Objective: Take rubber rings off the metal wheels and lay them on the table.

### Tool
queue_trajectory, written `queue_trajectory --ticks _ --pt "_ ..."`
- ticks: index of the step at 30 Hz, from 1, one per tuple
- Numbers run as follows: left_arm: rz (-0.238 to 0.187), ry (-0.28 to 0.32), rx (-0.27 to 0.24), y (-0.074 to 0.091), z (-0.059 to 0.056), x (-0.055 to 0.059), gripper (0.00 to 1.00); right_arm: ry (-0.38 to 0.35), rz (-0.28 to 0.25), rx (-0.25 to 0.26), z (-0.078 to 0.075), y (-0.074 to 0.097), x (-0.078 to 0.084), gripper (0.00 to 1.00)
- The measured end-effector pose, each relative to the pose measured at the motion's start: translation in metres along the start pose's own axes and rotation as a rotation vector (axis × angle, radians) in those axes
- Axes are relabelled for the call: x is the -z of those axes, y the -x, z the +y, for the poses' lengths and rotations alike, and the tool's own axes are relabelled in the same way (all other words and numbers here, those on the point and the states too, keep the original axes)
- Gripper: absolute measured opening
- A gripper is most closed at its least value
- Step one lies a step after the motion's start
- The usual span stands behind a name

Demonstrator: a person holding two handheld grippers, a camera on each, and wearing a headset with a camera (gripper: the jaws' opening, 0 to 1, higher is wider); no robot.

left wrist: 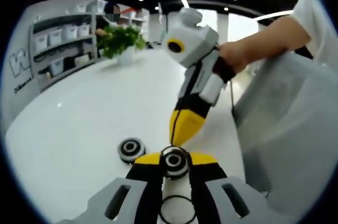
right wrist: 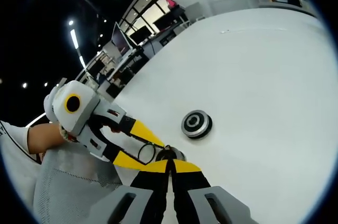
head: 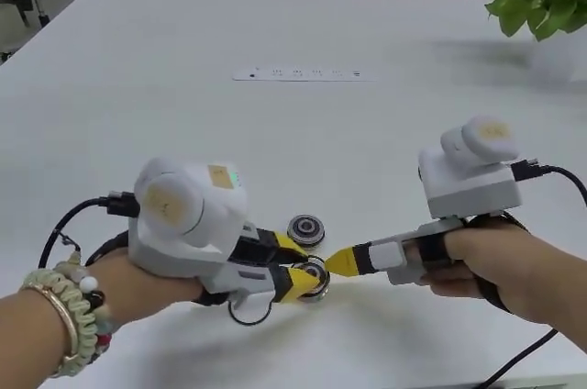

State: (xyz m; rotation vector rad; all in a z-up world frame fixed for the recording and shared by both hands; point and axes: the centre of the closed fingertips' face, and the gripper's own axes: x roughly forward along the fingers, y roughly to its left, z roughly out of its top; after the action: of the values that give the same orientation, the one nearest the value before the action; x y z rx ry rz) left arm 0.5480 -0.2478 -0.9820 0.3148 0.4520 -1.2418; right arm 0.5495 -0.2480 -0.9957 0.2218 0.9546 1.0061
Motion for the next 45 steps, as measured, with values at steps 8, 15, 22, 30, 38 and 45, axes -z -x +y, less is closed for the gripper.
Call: queue_trajectory --ticks 8,15,22,30,38,45 --pt "-0.013 -0.092 0.080 0.012 -0.021 -0.019 0.40 0.011 -0.011 -0.004 0.001 0.001 -0.002 0.00" --pt "-0.040 -0.116 0.097 0.031 -0.025 -0.041 0.54 0.016 -0.010 -0.009 0.002 -0.001 -0.003 0.00" --pt "-0.060 -0.120 0.072 0.059 -0.026 -0.054 0.62 0.014 -0.026 -0.028 0.008 0.000 -0.007 0.00" --pt "-0.030 -0.131 0.008 0.094 -0.024 -0.048 0.71 0.030 -0.047 -0.046 0.017 0.001 -0.013 0.00" --pt "-0.028 -0.105 -0.078 0.126 -0.020 -0.037 0.74 0.036 -0.075 -0.064 0.024 0.004 -0.021 0.00" --pt "-0.053 -0.056 -0.162 0.152 -0.017 -0.028 0.74 0.041 -0.090 -0.075 0.029 0.005 -0.025 0.00"
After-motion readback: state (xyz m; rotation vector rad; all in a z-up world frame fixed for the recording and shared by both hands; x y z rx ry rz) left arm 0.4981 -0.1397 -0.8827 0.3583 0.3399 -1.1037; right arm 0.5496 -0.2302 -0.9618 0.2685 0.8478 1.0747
